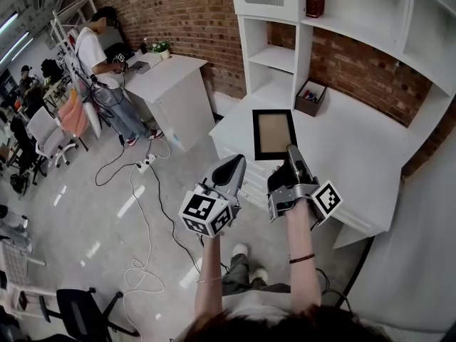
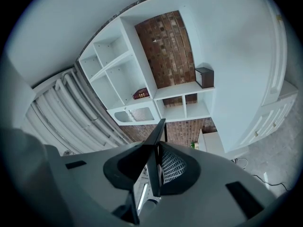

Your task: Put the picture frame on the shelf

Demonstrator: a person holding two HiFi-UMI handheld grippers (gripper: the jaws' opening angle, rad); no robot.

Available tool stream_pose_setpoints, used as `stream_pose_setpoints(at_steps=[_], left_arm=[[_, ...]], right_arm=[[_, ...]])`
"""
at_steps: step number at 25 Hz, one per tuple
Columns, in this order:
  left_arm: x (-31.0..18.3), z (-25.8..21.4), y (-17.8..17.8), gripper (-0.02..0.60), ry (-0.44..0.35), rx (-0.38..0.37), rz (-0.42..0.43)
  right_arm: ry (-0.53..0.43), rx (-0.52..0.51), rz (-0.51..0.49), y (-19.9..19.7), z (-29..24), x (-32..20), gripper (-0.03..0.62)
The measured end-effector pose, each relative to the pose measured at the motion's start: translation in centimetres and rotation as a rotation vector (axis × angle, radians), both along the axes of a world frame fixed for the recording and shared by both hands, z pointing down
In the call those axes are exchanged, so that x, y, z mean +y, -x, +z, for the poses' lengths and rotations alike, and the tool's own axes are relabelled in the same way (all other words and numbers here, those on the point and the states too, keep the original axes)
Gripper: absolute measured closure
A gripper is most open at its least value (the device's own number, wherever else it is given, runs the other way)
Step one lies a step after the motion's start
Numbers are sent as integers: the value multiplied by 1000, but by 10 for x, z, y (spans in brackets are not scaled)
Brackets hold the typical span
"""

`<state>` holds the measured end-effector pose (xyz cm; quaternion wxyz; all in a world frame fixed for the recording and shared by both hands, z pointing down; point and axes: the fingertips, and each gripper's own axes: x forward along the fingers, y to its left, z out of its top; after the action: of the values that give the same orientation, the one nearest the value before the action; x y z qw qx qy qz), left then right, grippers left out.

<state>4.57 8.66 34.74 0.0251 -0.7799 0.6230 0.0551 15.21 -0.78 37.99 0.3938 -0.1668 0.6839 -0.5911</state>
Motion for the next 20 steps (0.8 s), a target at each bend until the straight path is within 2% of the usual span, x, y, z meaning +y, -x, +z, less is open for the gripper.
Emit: stream_pose_setpoints(at_steps=[9,20], left_arm=[[-15,3,6,571,11,-3,14],[-62,11,43,571,22,26,48]], right_arm=[[9,-21,13,5,3,-15,522],[22,4,50,32,12,-56,521]])
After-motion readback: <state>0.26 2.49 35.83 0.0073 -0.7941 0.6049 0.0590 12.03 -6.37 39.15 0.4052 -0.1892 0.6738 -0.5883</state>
